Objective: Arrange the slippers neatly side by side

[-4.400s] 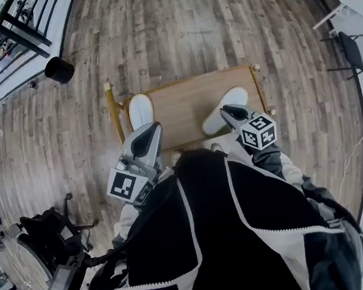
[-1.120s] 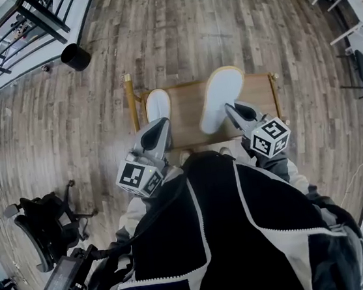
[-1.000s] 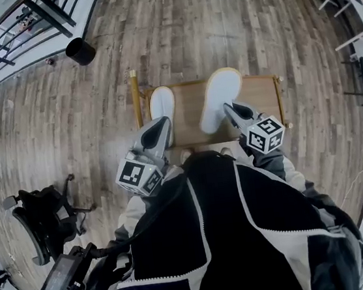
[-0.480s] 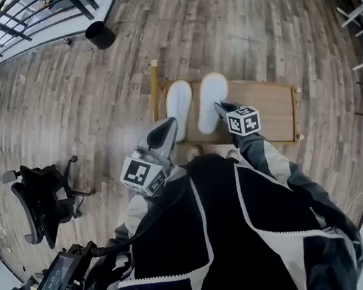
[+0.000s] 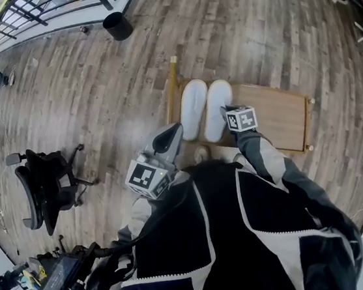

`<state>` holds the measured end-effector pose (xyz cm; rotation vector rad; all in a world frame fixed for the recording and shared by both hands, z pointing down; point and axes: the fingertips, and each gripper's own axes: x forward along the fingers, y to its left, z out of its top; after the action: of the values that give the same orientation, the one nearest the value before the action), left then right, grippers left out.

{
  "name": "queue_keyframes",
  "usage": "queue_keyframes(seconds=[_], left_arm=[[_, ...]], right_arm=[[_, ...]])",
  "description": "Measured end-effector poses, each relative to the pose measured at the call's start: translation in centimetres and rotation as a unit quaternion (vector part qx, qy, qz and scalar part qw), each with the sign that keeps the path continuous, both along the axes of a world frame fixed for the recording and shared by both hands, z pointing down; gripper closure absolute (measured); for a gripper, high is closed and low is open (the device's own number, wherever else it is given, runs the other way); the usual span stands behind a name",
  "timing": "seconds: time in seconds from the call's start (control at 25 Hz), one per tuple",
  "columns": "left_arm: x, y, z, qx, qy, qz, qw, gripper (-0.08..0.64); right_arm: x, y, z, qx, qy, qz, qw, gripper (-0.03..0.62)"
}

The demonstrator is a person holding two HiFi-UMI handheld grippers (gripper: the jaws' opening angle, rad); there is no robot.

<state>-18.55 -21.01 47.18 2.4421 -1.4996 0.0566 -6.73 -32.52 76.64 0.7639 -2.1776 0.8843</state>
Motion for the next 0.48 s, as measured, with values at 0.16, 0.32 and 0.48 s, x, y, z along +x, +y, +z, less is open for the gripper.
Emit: queue_keyframes(seconds=[0.16, 0.32, 0.48], left_arm=[[-0.3, 0.3, 0.2, -0.011, -0.002, -0.010, 0.9999, 0.540], [-0.5, 0.6, 0.5, -0.013, -0.004, -0.012, 0.9998, 0.540], [-0.8, 0.9, 0.8, -0.012, 0.001, -0.018, 0.9998, 0.541]], right_arm=[[0.0, -0.5, 1.1, -0.003, 0.023, -0.001, 1.000, 0.566], [0.2, -0.7, 2.0, -0.010, 0.037, 0.007, 0.999, 0.565], [0.2, -0.6, 2.8, -0.015, 0.050, 0.003, 0.999, 0.565]])
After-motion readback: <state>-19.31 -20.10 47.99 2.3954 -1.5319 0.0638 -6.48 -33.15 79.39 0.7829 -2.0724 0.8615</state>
